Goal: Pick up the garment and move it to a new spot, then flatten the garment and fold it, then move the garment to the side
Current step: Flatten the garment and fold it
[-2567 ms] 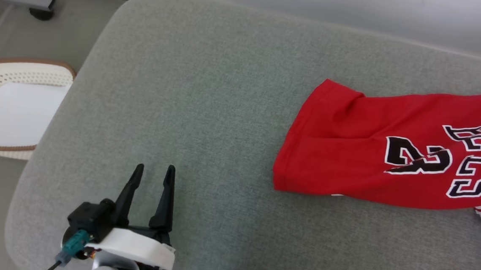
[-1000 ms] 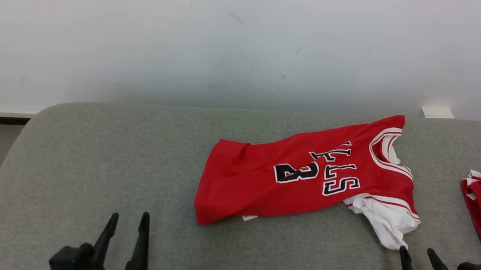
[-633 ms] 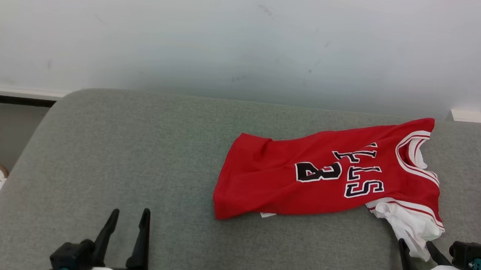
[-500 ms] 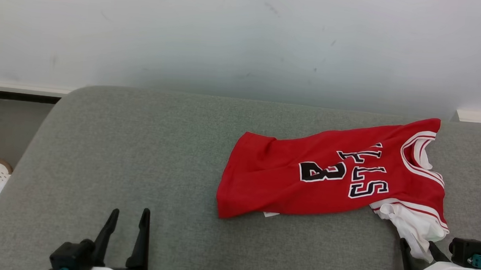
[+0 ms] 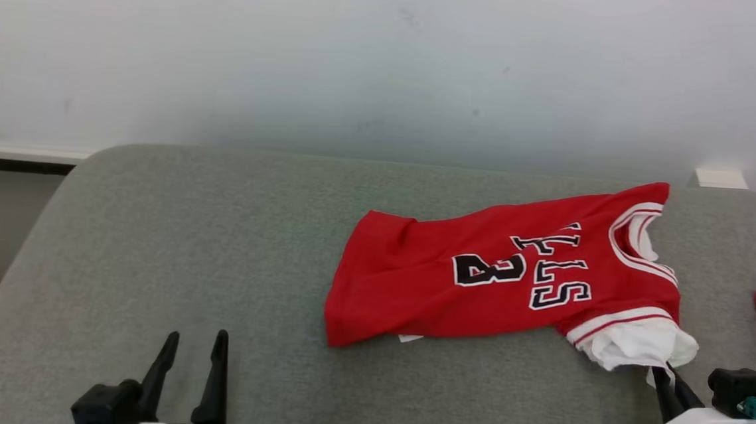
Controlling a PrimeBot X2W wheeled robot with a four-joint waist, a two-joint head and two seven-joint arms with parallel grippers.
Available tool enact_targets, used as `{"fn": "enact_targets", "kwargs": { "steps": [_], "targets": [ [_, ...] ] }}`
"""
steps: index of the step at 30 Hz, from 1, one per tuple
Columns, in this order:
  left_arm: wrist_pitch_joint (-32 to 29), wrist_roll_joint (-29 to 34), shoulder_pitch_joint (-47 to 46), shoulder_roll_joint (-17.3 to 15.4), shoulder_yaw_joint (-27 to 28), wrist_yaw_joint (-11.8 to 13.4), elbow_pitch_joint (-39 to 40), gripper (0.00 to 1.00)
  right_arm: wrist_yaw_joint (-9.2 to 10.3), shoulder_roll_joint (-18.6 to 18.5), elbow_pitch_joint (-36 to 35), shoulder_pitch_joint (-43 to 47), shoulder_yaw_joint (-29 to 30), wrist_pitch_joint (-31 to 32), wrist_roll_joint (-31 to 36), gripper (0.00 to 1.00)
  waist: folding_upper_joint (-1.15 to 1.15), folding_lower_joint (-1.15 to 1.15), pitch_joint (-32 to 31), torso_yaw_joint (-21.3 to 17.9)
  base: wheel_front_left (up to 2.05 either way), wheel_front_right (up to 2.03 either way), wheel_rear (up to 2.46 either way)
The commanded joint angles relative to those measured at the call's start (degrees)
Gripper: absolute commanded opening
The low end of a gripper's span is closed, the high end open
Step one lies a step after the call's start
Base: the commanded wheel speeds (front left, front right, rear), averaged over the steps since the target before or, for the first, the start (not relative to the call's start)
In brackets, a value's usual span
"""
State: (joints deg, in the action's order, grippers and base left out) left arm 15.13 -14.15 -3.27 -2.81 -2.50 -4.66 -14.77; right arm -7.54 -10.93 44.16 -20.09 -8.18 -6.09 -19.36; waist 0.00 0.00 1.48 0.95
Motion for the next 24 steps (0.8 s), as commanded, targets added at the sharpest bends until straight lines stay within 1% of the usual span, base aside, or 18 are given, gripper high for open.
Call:
{"fn": "enact_targets", "kwargs": {
  "steps": [1, 3, 5, 9, 12, 13, 14, 15, 16, 20, 22, 24],
  "targets": [
    [-0.01, 0.12, 0.69, -0.17, 0.16, 0.15, 0.1, 1.0, 0.12, -1.42, -1.72, 1.6, -0.4, 0.18, 1.09, 0.0, 0.0, 0.0, -0.35, -1.26, 0.0, 0.0, 0.0],
    [0.0, 0.16, 1.15, -0.2, 0.43, 0.21, 0.21, 1.0, 0.12, -3.06, -4.92, 3.23, -1.38, 1.46, 1.48, 0.0, 0.0, 0.0, -0.52, -2.39, 0.0, 0.0, 0.0],
    [0.0, 0.12, 1.47, -0.2, 0.68, 0.31, 0.29, 1.0, 0.12, -4.62, -8.54, 5.49, -1.93, 4.03, 0.73, 0.0, 0.0, 0.0, -0.69, -3.37, 0.0, 0.0, 0.0],
    [-0.01, -0.05, 1.43, -0.19, 0.6, 0.33, 0.54, 1.0, 0.12, -8.96, -16.31, 10.13, -3.72, 10.38, -0.45, 0.0, 0.0, 0.0, -0.51, -4.83, 0.0, 0.0, 0.0],
    [-0.01, -0.13, 1.1, -0.2, 0.29, 0.21, 0.38, 1.0, 0.13, -12.7, -20.61, 13.54, -5.49, 14.43, -1.09, 0.0, 0.0, 0.0, -0.32, -5.09, 0.0, 0.0, 0.0],
    [-0.01, -0.15, 0.94, -0.2, 0.2, 0.2, 0.34, 1.0, 0.13, -13.46, -21.72, 14.52, -5.91, 15.46, -1.55, 0.12, 0.0, 0.0, -0.3, -5.1, 0.0, 0.0, 0.0],
    [-0.01, -0.2, 0.79, -0.2, 0.13, 0.18, 0.29, 1.0, 0.13, -14.1, -22.39, 15.65, -6.17, 16.71, -2.13, 0.47, 0.0, 0.0, -0.29, -5.09, 0.0, 0.0, 0.0],
    [-0.01, -0.21, 0.69, -0.2, 0.13, 0.16, 0.22, 1.0, 0.13, -14.86, -22.72, 16.74, -6.29, 17.95, -2.55, 1.0, 0.0, 0.0, -0.3, -5.04, 0.0, 0.0, 0.0],
    [-0.01, -0.19, 0.64, -0.2, 0.1, 0.13, 0.14, 1.0, 0.13, -15.58, -22.97, 17.5, -6.16, 18.82, -2.76, 1.0, 0.0, 0.0, -0.36, -4.95, 0.0, 0.0, 0.0],
    [-0.01, -0.17, 1.21, -0.2, 0.34, 0.05, -0.29, 1.0, 0.13, -16.2, -23.31, 20.02, -3.62, 22.18, -3.1, 1.0, 0.0, 0.0, -1.19, -4.62, 0.0, 0.0, 0.0],
    [-0.01, -0.12, 1.37, -0.2, 0.44, 0.06, -0.25, 1.0, 0.13, -16.39, -23.6, 20.48, -2.55, 22.64, -2.6, 1.0, 0.0, 0.0, -1.4, -4.55, 0.0, 0.0, 0.0],
    [-0.01, -0.02, 1.51, -0.2, 0.63, 0.03, -0.16, 1.0, 0.13, -16.09, -24.74, 21.25, 0.06, 22.98, -2.31, 1.0, 0.0, 0.0, -1.65, -4.44, 0.0, 0.0, 0.0]
  ]
}}
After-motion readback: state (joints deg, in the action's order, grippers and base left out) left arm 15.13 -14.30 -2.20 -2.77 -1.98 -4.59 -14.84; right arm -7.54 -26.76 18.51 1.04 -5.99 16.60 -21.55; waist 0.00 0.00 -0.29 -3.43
